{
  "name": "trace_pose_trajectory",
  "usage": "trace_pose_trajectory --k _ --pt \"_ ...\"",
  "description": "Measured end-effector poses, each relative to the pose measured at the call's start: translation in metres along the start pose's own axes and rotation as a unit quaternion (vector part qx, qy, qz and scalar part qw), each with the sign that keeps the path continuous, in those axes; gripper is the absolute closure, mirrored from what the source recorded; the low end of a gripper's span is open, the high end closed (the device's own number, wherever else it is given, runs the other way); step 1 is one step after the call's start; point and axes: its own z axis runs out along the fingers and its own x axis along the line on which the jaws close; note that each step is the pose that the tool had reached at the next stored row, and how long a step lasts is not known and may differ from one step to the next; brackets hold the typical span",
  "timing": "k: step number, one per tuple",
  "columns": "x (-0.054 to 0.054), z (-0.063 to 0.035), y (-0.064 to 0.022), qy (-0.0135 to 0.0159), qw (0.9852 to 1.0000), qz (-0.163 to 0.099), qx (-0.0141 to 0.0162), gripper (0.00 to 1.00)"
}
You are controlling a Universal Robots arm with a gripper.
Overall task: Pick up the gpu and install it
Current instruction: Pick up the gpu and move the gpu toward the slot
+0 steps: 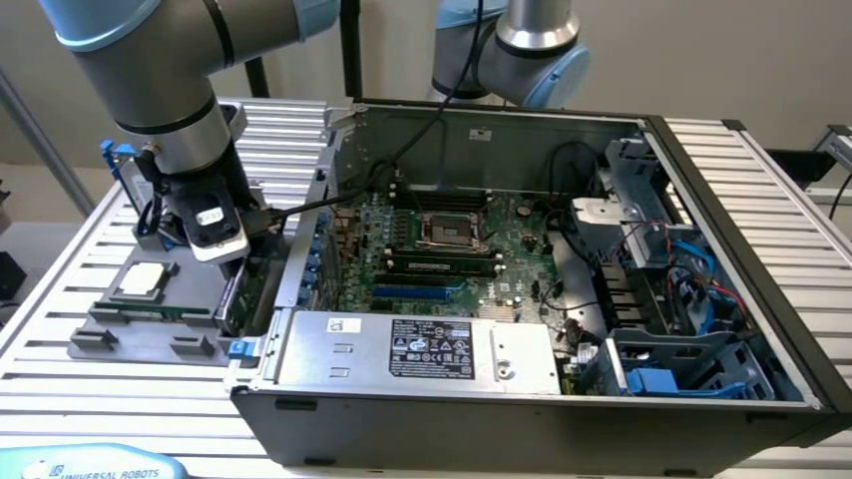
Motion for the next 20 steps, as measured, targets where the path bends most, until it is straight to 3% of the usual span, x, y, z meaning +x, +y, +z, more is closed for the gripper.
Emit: trace_pose_trajectory --k 16,20 --pt "-0.0001 -0.0002 0.0001 0.0002 1.0 -0.005 -0.0003 0.73" --pt "-0.0002 -0.0074 0.0005 0.0003 1.0 -0.005 -0.0003 0.73"
